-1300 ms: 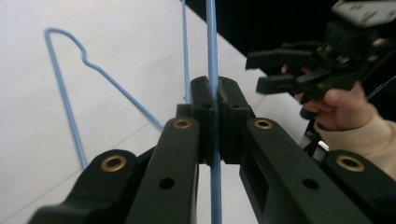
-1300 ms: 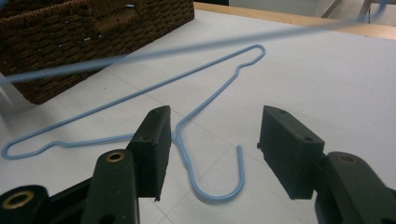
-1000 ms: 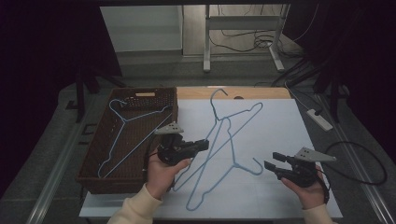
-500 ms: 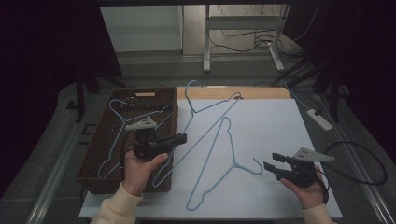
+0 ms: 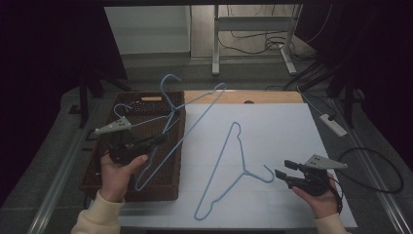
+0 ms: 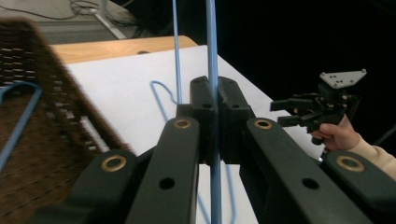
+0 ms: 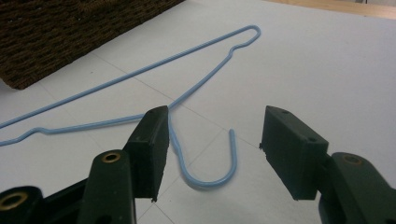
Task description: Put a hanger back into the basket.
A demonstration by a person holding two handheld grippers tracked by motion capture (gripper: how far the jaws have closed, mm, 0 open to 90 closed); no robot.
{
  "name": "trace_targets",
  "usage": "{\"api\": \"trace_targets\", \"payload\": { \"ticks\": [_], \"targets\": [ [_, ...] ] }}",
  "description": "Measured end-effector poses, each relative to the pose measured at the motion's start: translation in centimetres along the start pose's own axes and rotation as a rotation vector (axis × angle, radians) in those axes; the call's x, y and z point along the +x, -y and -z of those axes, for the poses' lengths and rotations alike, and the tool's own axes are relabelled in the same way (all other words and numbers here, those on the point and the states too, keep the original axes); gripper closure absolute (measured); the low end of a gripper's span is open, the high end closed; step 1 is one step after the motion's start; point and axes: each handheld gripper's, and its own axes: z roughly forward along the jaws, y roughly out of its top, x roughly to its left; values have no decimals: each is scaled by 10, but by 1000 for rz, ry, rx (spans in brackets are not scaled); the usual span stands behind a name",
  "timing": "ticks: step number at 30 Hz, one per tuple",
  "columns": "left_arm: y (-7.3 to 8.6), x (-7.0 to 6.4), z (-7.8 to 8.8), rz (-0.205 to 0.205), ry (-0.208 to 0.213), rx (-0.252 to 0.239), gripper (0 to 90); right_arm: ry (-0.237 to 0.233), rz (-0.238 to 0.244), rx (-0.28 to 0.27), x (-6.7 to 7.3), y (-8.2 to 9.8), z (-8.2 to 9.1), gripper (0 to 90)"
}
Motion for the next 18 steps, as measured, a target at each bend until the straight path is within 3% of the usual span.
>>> {"api": "trace_targets", "payload": {
  "ticks": [11,18],
  "targets": [
    [8,37,39,20,-79,-31,867,3,1,8,0,0,-2,421],
    [7,61,53,-7,-124,-13,867,4,5,11,0,1,-2,418]
  ]
}}
